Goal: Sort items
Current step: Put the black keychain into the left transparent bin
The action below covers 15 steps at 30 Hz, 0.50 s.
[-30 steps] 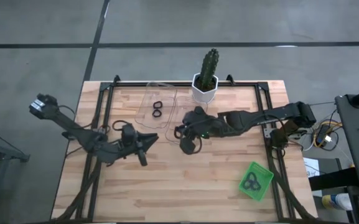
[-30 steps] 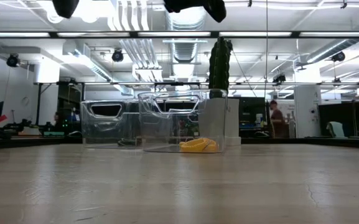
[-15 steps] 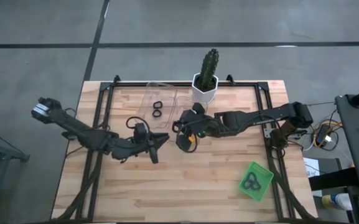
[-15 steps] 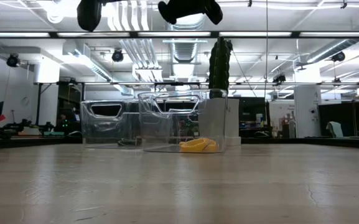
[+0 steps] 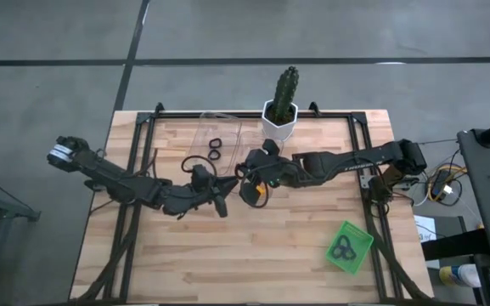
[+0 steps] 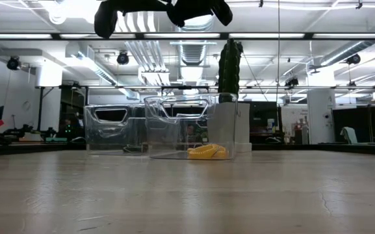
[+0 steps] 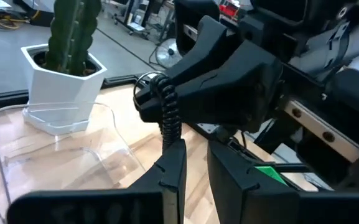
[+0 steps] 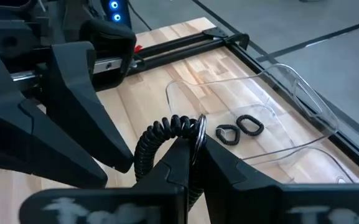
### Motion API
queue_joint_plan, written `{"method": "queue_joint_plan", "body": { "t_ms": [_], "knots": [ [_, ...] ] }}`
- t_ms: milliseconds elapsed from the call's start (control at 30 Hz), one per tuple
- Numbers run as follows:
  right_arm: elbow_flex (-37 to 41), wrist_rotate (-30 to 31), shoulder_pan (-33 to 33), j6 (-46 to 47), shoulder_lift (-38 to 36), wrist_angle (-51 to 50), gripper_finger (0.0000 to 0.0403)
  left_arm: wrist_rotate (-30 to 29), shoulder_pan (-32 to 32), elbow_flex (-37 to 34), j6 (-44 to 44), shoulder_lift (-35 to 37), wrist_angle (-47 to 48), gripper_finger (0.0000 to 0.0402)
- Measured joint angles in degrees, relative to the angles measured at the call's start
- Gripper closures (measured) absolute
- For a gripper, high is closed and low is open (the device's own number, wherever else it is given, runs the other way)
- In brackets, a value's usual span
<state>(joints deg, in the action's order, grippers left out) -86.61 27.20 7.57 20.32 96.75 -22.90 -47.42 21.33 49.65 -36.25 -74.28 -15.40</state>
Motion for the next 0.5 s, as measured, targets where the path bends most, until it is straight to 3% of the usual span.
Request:
{"method": "queue_joint_plan", "body": {
  "t_ms": [500],
  "knots": [
    [0.0,1.3,-0.1,-0.8,0.0,-1.3,0.0385,2.5,-1.0,1.4,-0.9,-0.1,-0.1,0.0344]
  ]
}}
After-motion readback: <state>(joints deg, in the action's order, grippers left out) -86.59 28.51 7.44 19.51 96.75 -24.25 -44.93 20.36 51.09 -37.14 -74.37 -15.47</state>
